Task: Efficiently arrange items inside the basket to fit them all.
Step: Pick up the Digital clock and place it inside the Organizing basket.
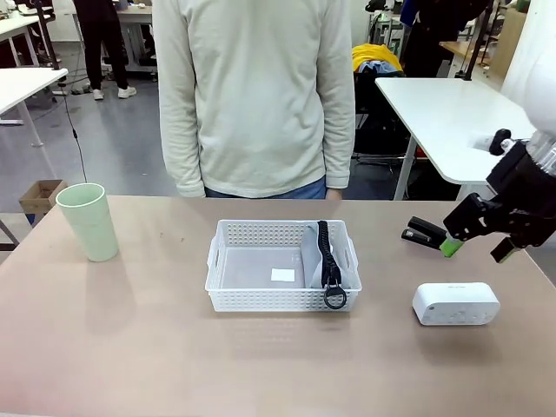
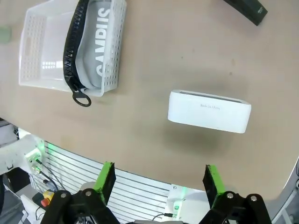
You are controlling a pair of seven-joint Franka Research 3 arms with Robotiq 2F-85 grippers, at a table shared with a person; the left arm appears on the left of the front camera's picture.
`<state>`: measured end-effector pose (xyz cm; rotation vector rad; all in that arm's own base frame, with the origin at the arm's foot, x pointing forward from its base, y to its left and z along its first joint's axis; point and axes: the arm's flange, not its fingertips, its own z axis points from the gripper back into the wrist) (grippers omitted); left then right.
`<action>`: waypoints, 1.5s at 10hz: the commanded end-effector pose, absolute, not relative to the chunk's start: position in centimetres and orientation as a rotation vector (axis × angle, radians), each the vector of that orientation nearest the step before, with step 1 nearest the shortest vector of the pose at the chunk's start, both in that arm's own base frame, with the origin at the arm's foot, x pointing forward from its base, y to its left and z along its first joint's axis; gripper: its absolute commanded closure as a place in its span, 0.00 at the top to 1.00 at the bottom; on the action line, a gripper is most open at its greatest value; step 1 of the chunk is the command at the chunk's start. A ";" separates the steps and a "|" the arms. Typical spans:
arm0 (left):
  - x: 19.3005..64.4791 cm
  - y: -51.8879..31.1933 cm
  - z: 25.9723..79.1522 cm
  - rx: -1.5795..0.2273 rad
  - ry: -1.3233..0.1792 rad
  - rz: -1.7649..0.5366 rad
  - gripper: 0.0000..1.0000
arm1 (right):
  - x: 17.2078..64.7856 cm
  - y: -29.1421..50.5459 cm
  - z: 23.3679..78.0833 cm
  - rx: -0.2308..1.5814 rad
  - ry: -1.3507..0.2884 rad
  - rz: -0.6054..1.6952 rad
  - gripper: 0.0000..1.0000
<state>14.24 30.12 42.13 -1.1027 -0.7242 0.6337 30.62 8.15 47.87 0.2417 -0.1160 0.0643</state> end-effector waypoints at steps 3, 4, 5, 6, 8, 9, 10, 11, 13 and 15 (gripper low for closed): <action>14.1 30.2 42.2 -1.110 -0.752 0.612 1.00 | 34.1 6.9 45.8 0.226 -0.014 0.114 1.00; 14.1 30.2 42.2 -1.110 -0.752 0.612 1.00 | 34.2 6.6 45.4 0.215 -0.014 0.214 1.00; 14.1 30.2 42.2 -1.110 -0.752 0.612 1.00 | 34.4 6.1 45.1 0.193 -0.023 0.492 1.00; 14.1 30.2 42.2 -1.110 -0.752 0.612 1.00 | 34.6 5.7 44.8 0.248 -0.061 0.784 1.00; 14.1 30.2 42.2 -1.110 -0.752 0.612 1.00 | 34.8 6.2 44.1 0.177 -0.206 1.011 1.00; 14.1 30.2 42.2 -1.110 -0.752 0.612 1.00 | 34.5 7.0 43.7 0.125 -0.276 1.168 1.00; 14.1 30.2 42.2 -1.110 -0.752 0.612 1.00 | 34.2 7.3 43.0 0.123 -0.300 1.329 1.00; 14.1 30.2 42.2 -1.110 -0.752 0.612 1.00 | 33.6 7.1 42.3 0.121 -0.274 1.467 1.00; 14.1 30.2 42.2 -1.110 -0.752 0.612 1.00 | 32.7 6.2 41.8 0.121 -0.244 1.648 1.00; 14.1 30.2 42.2 -1.110 -0.752 0.612 1.00 | 32.6 5.8 40.9 0.160 -0.029 1.672 1.00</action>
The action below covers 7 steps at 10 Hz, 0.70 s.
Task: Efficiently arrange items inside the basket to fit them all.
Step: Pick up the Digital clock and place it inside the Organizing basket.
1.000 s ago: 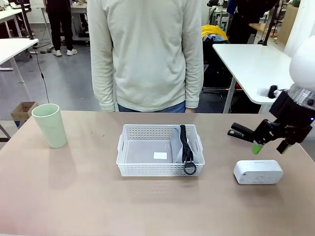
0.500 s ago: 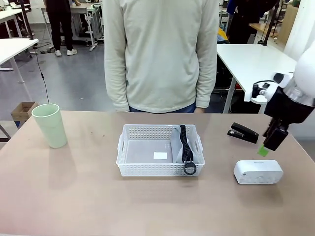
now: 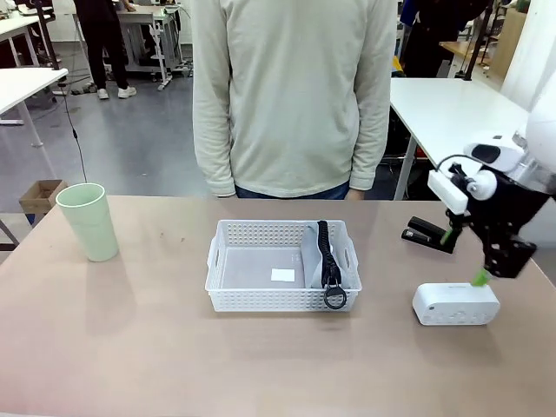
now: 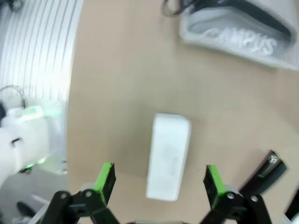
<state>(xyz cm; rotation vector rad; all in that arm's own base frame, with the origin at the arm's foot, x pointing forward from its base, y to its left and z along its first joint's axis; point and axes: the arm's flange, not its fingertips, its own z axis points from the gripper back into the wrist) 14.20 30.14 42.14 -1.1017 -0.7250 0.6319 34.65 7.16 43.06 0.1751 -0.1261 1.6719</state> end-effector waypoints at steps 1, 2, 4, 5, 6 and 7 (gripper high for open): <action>14.1 30.2 42.2 -1.110 -0.752 0.612 1.00 | 32.7 5.8 40.7 0.155 -0.032 1.641 1.00; 14.1 30.2 42.2 -1.110 -0.752 0.612 1.00 | 32.9 6.0 40.9 0.104 -0.088 1.541 1.00; 14.1 30.2 42.2 -1.110 -0.752 0.612 1.00 | 34.5 6.6 42.3 0.195 -0.073 1.665 1.00; 14.1 30.2 42.2 -1.110 -0.752 0.612 1.00 | 34.5 6.6 42.3 0.195 -0.073 1.665 1.00; 14.1 30.2 42.2 -1.110 -0.752 0.612 1.00 | 34.5 6.6 42.3 0.195 -0.073 1.665 1.00; 14.1 30.2 42.2 -1.110 -0.752 0.612 1.00 | 34.6 6.4 42.2 0.183 -0.063 1.639 1.00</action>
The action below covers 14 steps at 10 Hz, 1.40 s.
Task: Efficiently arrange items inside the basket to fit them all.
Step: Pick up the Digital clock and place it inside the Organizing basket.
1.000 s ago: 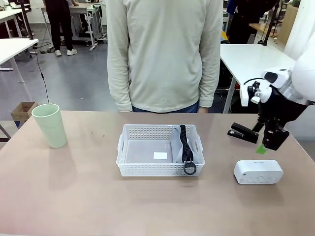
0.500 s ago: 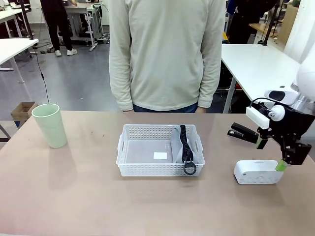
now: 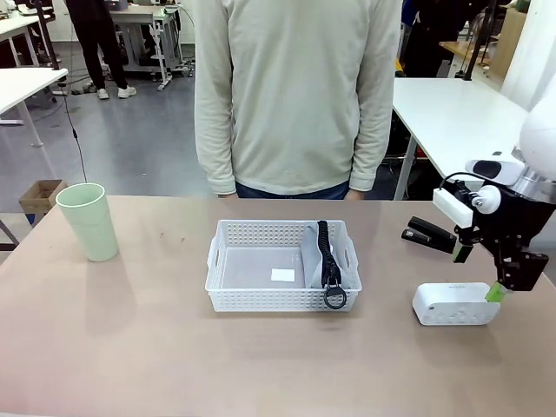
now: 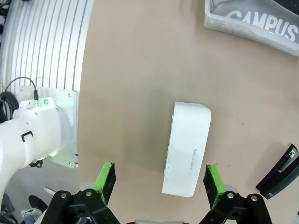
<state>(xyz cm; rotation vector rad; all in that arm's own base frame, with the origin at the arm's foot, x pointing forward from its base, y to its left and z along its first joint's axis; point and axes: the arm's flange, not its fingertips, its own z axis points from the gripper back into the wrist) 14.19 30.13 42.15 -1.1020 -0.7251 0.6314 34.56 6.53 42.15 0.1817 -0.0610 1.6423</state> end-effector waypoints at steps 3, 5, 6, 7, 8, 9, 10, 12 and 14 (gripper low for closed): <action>14.1 30.2 42.2 -1.110 -0.752 0.612 1.00 | 34.4 6.3 39.4 0.126 -0.136 1.665 1.00; 14.1 30.2 42.2 -1.110 -0.752 0.612 1.00 | 34.2 6.9 37.7 0.078 -0.084 1.660 1.00; 14.1 30.2 42.2 -1.110 -0.752 0.612 1.00 | 34.0 7.3 36.9 0.083 -0.041 1.658 1.00; 14.1 30.2 42.2 -1.110 -0.752 0.612 1.00 | 33.9 7.6 36.3 0.082 -0.006 1.651 1.00; 14.1 30.2 42.2 -1.110 -0.752 0.612 1.00 | 33.7 7.7 35.7 0.080 0.015 1.643 1.00; 14.1 30.2 42.2 -1.110 -0.752 0.612 1.00 | 33.7 7.5 34.8 0.060 0.077 1.598 1.00; 14.1 30.2 42.2 -1.110 -0.752 0.612 1.00 | 33.6 7.4 33.8 0.073 0.086 1.616 1.00; 14.1 30.2 42.2 -1.110 -0.752 0.612 1.00 | 33.1 7.6 32.1 0.016 0.099 1.602 1.00; 14.1 30.2 42.2 -1.110 -0.752 0.612 1.00 | 32.9 7.1 31.0 0.012 0.068 1.587 1.00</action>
